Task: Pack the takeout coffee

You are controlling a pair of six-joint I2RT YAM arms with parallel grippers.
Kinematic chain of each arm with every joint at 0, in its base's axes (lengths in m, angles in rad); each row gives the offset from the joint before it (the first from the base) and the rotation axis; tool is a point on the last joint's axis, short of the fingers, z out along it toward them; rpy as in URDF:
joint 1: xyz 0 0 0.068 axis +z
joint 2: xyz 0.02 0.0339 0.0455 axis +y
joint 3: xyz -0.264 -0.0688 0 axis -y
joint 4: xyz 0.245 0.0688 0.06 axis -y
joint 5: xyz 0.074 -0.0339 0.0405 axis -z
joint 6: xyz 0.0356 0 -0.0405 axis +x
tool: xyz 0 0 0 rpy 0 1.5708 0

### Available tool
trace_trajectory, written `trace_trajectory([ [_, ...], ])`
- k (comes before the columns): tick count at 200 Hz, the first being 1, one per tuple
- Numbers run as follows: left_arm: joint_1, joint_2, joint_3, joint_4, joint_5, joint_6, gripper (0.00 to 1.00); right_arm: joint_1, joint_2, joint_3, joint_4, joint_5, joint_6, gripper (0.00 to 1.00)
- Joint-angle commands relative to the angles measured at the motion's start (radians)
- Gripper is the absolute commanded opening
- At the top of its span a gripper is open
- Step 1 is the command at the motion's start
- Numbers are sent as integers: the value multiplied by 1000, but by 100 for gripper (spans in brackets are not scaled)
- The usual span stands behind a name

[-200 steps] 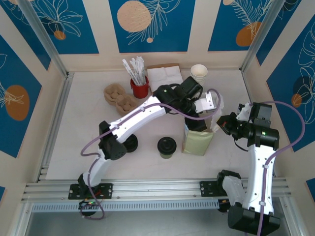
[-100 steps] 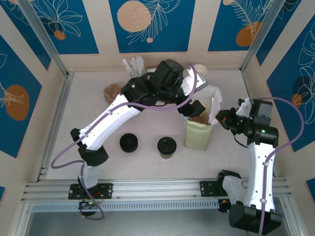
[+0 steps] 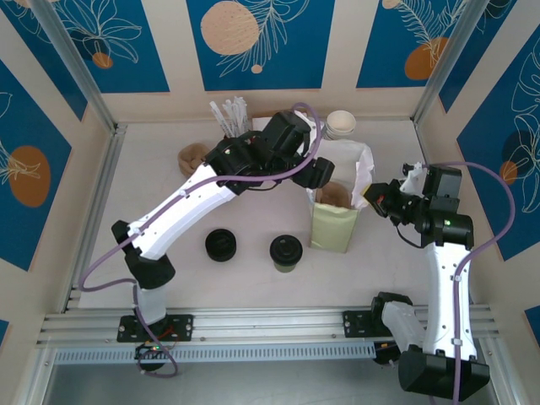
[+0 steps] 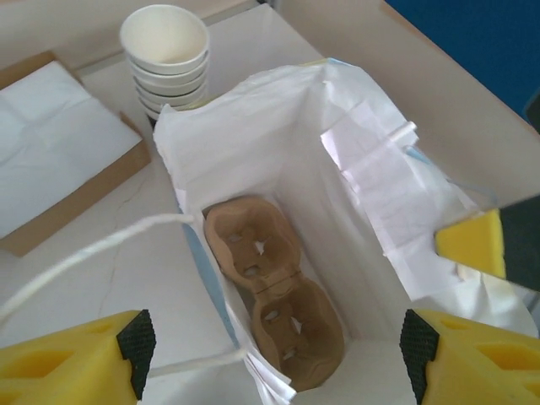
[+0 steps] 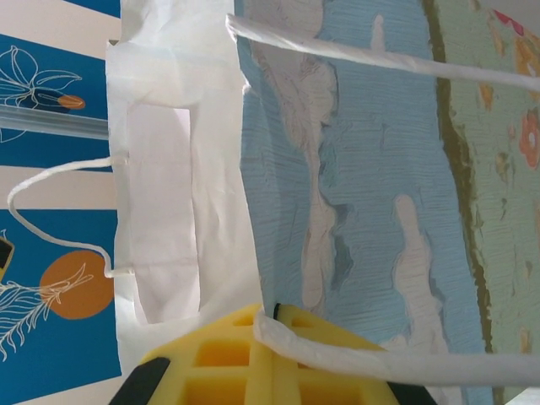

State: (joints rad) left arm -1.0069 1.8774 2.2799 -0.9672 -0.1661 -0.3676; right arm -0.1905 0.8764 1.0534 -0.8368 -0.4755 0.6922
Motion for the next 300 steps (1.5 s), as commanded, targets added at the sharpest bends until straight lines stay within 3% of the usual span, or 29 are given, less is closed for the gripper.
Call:
trace_trajectory([
  [1,14,41,3,-32,-67,-105,77,12,0,-11,28,-26,7,0],
  [53,49,156,30,-52,-63,-149,60,17,1,-39,45,-51,3,0],
  [77,61,197,39,-45,-38,-154,47,20,8,-44,41,-61,0,0],
  [102,77,217,35,-5,27,-156,26,20,9,-34,8,-66,6,0],
  [134,77,228,26,52,93,-162,12,1,14,63,-176,12,31,30],
  [149,74,226,21,53,102,-180,6,-17,18,124,-260,20,54,34],
  [200,47,168,-43,84,73,-214,5,-37,116,477,-585,113,10,41],
  [225,43,143,-77,134,94,-211,6,-43,208,607,-661,175,-52,42],
  [300,45,170,-75,193,177,-231,6,-34,310,510,-495,257,-86,53],
])
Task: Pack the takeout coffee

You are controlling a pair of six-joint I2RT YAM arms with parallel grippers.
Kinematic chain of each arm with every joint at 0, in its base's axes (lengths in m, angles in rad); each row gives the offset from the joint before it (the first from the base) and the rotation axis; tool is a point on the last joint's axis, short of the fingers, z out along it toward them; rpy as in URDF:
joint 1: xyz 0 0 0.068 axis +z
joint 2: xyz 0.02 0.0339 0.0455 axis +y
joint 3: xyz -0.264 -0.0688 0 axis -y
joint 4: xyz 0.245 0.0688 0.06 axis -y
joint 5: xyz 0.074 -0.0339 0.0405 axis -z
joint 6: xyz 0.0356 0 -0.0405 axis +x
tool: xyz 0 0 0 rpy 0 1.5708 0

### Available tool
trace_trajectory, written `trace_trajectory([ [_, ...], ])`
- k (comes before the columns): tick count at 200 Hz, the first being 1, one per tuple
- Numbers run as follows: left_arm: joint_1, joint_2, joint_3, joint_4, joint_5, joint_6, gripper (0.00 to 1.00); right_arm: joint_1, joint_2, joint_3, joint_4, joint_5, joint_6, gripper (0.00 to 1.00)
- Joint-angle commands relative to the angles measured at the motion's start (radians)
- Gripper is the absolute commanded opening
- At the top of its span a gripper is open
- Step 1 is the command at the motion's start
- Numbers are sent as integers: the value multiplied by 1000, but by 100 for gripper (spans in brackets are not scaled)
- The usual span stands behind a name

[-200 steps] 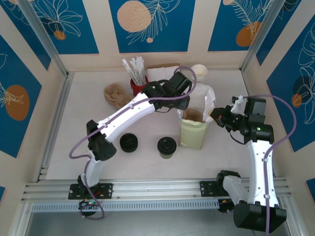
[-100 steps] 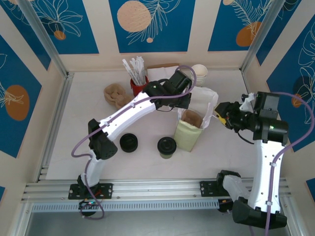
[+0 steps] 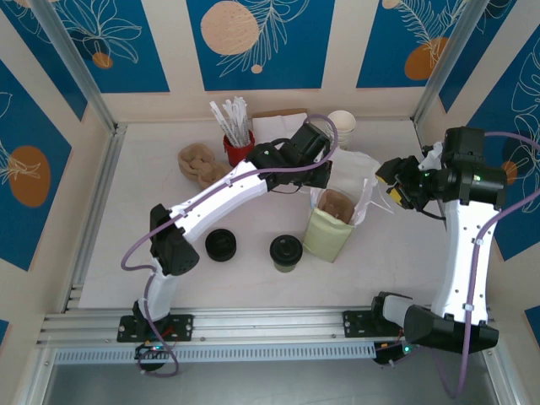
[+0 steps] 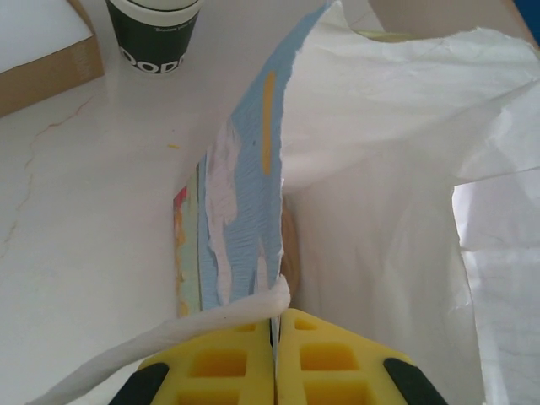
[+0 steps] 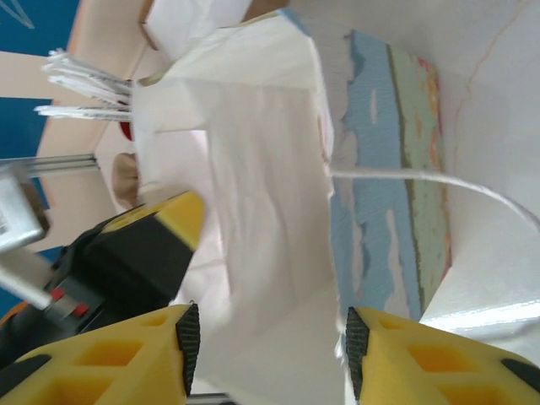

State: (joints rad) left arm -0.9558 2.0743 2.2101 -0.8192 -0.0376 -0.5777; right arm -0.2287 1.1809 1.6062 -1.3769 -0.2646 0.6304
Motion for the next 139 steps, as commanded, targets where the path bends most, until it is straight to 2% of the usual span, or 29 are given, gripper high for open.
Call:
trace_trajectory([
  [1,-6,-26,-6,45,51,-21,6,5,7,-45,49,48,-24,53],
  [56,2,-15,-1,49,114,-22,6,32,71,-158,199,92,-29,56],
  [86,2,-14,19,56,152,-8,7,89,137,-178,241,94,-31,49],
  [93,3,-14,29,57,167,1,9,98,152,-182,248,90,-27,44],
  [114,8,9,116,13,248,49,17,125,183,-174,254,97,-25,22],
  [118,8,12,131,3,268,63,21,130,186,-170,254,105,-28,16],
  [139,9,9,202,-39,356,123,42,137,173,-157,257,132,-49,2],
])
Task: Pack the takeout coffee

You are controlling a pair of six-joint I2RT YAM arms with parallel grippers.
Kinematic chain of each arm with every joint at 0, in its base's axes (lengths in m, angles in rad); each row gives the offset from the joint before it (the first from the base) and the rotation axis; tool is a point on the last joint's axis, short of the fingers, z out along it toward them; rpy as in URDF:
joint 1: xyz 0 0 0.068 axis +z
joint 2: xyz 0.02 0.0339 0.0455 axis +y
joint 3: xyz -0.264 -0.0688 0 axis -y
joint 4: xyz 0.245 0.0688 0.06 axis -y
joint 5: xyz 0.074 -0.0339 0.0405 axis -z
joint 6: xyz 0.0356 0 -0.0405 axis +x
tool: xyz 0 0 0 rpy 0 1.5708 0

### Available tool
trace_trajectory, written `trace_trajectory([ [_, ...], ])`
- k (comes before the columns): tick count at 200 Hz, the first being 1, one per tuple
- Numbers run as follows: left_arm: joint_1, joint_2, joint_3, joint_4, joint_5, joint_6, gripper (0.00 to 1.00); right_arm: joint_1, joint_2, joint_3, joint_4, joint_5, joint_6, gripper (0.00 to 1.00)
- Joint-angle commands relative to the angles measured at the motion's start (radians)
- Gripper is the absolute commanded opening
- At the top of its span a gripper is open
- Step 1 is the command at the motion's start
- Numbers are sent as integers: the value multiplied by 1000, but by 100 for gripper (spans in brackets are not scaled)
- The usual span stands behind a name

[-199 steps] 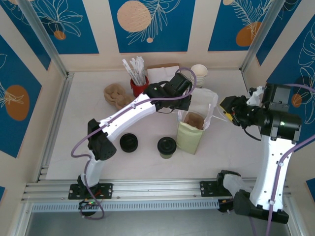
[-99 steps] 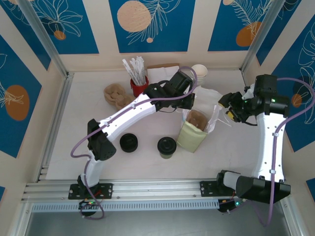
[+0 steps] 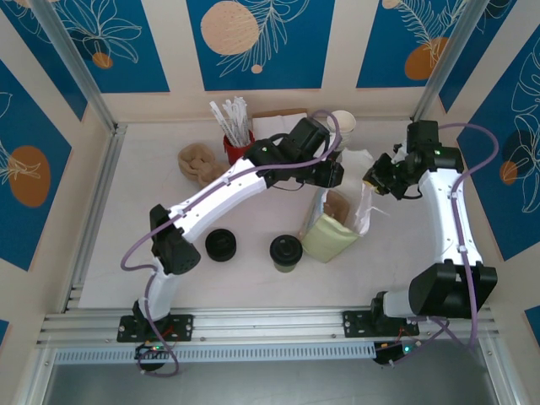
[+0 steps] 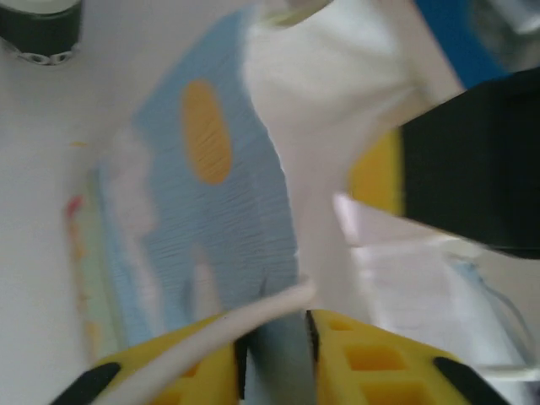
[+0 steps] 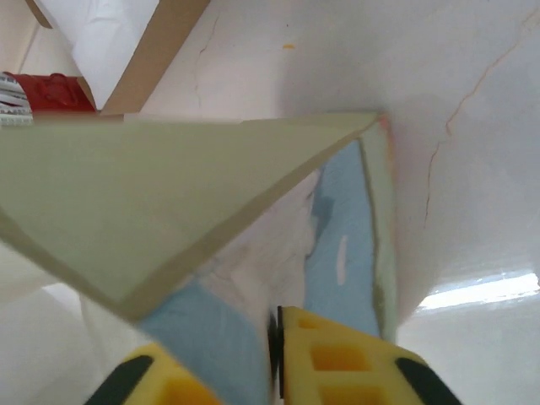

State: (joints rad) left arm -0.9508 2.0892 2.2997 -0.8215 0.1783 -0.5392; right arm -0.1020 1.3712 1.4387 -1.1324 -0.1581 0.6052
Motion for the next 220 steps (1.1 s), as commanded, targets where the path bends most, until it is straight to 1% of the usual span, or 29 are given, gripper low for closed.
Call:
trace_trajectory([
  [1,4,-7,115,-39,142,87,43,11,-18,11,13,27,-25,1],
  [9,8,-22,130,-51,168,102,51,12,-32,10,25,33,-35,0],
  [22,18,-56,143,-62,201,119,59,14,-61,5,40,42,-47,0],
  [37,31,-109,139,-71,207,135,66,18,-103,-10,73,37,-63,0],
  [50,46,-150,136,-73,219,147,69,28,-147,-39,108,38,-84,0],
  [74,69,-202,137,-65,236,148,70,39,-218,-88,171,20,-114,0],
  [121,109,-272,130,-66,179,175,71,44,-286,-164,254,-29,-171,0],
  [156,147,-300,100,-68,189,183,71,51,-290,-158,293,-59,-193,0],
  [189,171,-313,68,-77,194,184,71,53,-265,-140,284,-70,-187,0],
  [220,177,-327,42,-93,150,194,71,54,-239,-119,252,-96,-188,0],
])
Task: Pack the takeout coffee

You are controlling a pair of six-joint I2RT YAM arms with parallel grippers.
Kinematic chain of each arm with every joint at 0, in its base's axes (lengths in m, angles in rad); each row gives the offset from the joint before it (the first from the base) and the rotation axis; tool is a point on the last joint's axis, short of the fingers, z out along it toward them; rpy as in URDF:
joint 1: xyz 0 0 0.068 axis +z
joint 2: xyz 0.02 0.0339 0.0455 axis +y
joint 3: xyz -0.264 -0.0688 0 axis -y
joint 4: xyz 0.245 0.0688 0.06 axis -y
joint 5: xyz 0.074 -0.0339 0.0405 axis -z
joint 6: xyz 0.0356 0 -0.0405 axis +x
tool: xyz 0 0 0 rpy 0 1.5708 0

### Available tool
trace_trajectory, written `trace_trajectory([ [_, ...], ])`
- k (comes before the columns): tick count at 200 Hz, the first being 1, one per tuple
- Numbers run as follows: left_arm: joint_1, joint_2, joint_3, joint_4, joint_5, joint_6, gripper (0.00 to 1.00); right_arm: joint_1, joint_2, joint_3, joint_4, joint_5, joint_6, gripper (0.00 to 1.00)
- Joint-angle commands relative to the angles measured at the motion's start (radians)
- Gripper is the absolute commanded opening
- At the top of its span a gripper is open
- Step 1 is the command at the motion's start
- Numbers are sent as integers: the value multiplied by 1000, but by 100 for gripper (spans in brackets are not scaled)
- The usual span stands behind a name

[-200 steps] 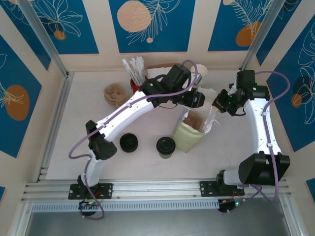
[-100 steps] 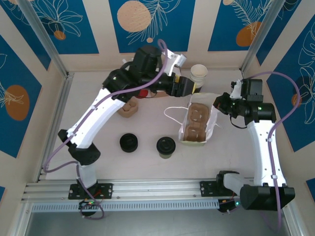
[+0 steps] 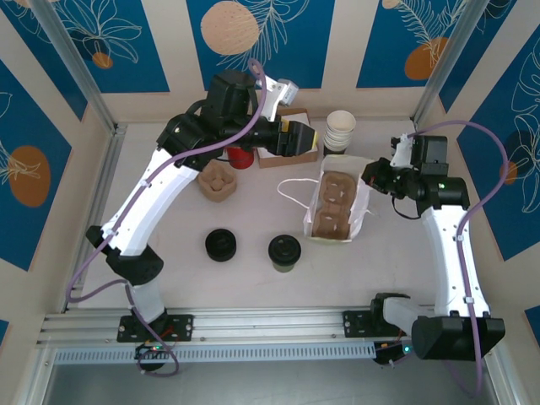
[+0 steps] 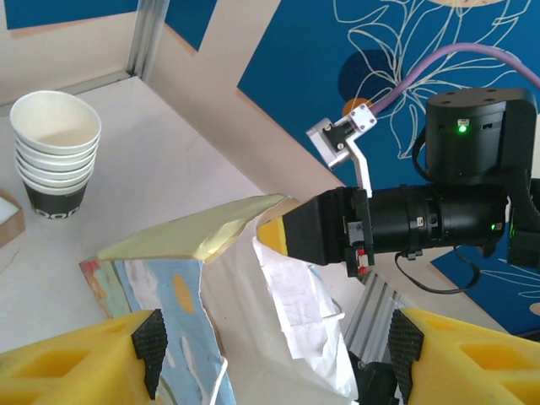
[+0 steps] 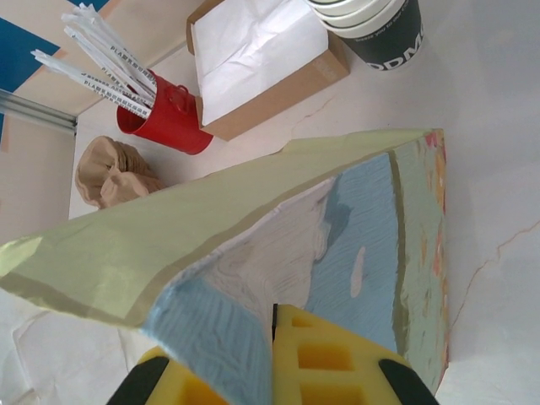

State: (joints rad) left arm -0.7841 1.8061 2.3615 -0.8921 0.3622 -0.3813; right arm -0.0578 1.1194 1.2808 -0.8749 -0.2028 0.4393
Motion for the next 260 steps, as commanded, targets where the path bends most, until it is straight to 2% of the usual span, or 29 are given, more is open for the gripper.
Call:
trace_trajectory([
  [1,10,-45,-21,-23,-35,38,71,9,14,40,-7,-52,-21,0],
  [21,12,-68,-59,-24,-115,45,71,7,33,80,-52,-78,-22,0],
  [48,19,-106,-145,0,-282,30,73,-1,93,170,-193,-85,-11,0],
  [92,19,-257,-547,264,-437,-13,73,-75,133,131,-230,-141,40,0],
  [145,17,-373,-821,402,-467,-35,73,-162,212,117,-180,-224,18,0],
  [203,-10,-383,-948,373,-432,-73,80,-187,308,149,-180,-294,-45,0],
  [217,-37,-378,-968,366,-419,-36,80,-187,309,131,-169,-308,-50,0],
  [240,-110,-385,-1020,380,-499,15,85,-179,305,121,-152,-302,-45,0],
  [260,-176,-403,-1077,413,-544,41,93,-177,305,123,-160,-301,-47,0],
])
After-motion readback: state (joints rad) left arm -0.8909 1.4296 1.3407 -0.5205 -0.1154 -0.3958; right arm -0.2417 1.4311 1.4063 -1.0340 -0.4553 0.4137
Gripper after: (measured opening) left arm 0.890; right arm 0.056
